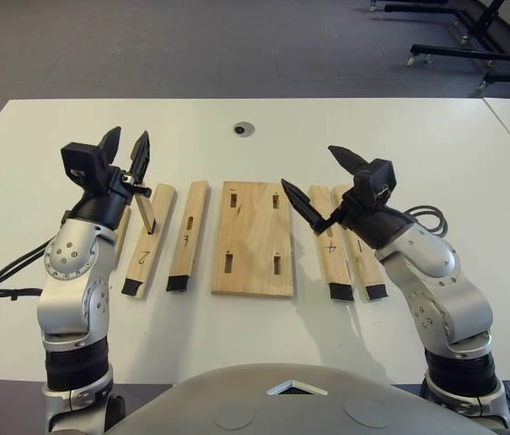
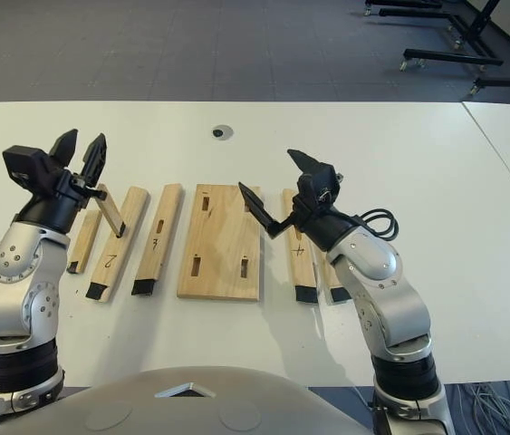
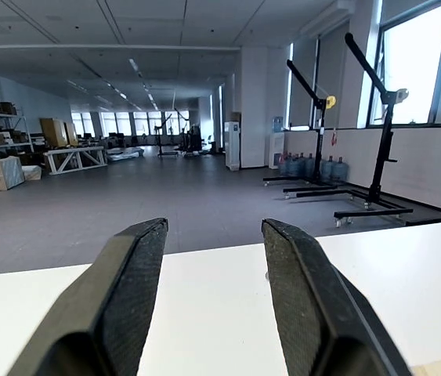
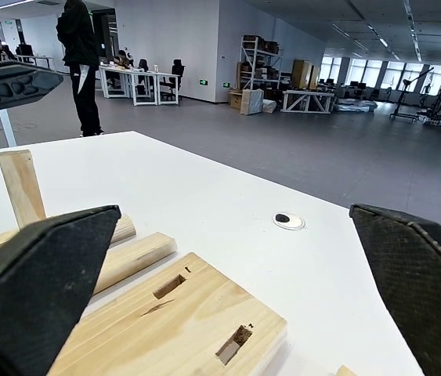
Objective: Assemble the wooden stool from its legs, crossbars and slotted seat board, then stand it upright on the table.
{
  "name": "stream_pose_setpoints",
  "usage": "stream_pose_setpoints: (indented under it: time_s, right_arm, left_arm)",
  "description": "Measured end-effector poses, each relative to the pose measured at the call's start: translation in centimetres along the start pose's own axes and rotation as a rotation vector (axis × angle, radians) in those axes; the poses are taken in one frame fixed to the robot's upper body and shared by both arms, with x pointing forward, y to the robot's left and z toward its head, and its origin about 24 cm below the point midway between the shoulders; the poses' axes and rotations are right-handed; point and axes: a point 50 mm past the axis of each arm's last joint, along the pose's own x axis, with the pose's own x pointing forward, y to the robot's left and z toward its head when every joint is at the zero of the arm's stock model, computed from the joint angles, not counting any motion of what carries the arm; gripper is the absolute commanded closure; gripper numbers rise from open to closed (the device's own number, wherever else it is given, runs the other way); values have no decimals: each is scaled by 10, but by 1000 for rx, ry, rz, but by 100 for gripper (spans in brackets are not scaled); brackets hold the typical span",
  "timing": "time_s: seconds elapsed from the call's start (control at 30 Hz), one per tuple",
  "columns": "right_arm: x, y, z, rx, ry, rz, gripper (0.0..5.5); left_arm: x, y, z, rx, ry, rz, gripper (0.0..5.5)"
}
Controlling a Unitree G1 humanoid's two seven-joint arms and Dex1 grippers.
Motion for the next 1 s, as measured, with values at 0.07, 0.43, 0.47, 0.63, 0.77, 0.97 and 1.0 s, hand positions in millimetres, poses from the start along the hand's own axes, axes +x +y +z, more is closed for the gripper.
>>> stream_pose_setpoints:
  time_s: [0.07,0.43,0.47,0.63,0.77,0.97,1.0]
  right_arm:
    - [1,2,-2,6,5,6,10]
    - [5,1,-4,14,2,3,10]
    - [5,1,-4,14,2,5,10]
    - [7,13,-8,12,30,121,10]
    - [6,9,-3,-10,27,134,10]
    - [5,8,-2,-11,32,133,10]
    - [5,8,-3,-4,29,129,10]
  left_arm:
    - [9,-1,8,-8,-26,-1,330]
    - [29,-7,9,-51,20,-57,330]
    - [29,-6,2,-44,43,-58,330]
    - [25,-9,-43,8,108,-87,330]
    - [25,-7,-45,16,59,-87,330]
    - [23,-3,-44,-13,66,-82,330]
    - [21,-3,-41,-27,78,-84,330]
